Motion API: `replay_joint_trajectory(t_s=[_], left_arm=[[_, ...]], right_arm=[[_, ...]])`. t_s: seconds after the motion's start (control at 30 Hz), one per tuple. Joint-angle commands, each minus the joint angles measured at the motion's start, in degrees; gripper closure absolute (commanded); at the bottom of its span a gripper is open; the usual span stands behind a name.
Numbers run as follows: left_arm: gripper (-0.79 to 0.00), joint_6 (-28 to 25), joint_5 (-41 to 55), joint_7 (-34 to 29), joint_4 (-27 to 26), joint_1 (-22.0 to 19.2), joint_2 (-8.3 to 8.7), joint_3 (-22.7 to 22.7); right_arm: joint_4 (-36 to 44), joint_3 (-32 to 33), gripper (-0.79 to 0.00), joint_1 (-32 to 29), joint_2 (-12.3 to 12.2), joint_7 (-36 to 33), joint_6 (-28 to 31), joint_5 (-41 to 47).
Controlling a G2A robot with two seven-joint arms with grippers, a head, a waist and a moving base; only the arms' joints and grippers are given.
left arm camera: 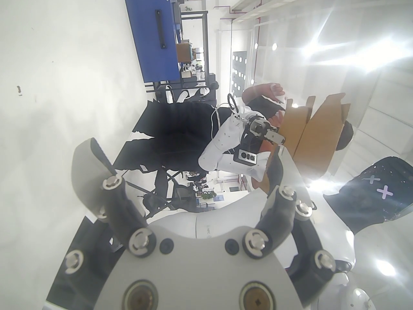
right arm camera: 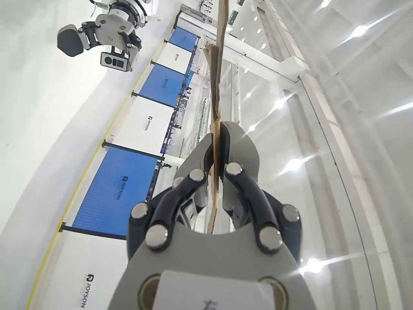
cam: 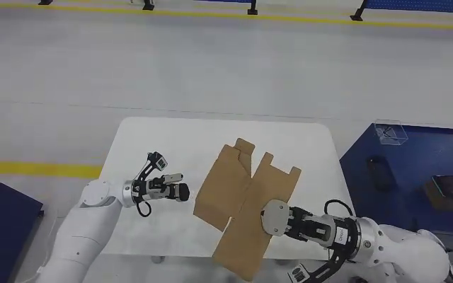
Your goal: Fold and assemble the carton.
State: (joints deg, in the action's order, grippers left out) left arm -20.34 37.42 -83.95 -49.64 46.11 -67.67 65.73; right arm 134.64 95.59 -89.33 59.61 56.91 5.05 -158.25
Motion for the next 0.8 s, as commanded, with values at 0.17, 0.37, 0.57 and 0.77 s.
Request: replay_joint_trajectory(t_s=[0.17,0.37,0.57,0.77], left_arm=[[-0.785,0.00,0.00,0.00,0.00,0.00,0.00,0.00],[-0.785,0.00,0.00,0.00,0.00,0.00,0.00,0.00],[-0.785,0.00,0.00,0.00,0.00,0.00,0.00,0.00],[-0.785,0.00,0.00,0.00,0.00,0.00,0.00,0.00]], right_arm=[[0.00,2.52,0.000,3.33,-0.23,-0.73,9.92,15.46],[0.00,7.02,0.000,9.38,-0.39,-6.19,28.81,41.23],[-4.05,7.09,0.000,13.44,-0.59,-18.45,47.12,68.73],[-11.79,-0.64,0.000,16.92,-1.48,-33.78,52.95,96.33]])
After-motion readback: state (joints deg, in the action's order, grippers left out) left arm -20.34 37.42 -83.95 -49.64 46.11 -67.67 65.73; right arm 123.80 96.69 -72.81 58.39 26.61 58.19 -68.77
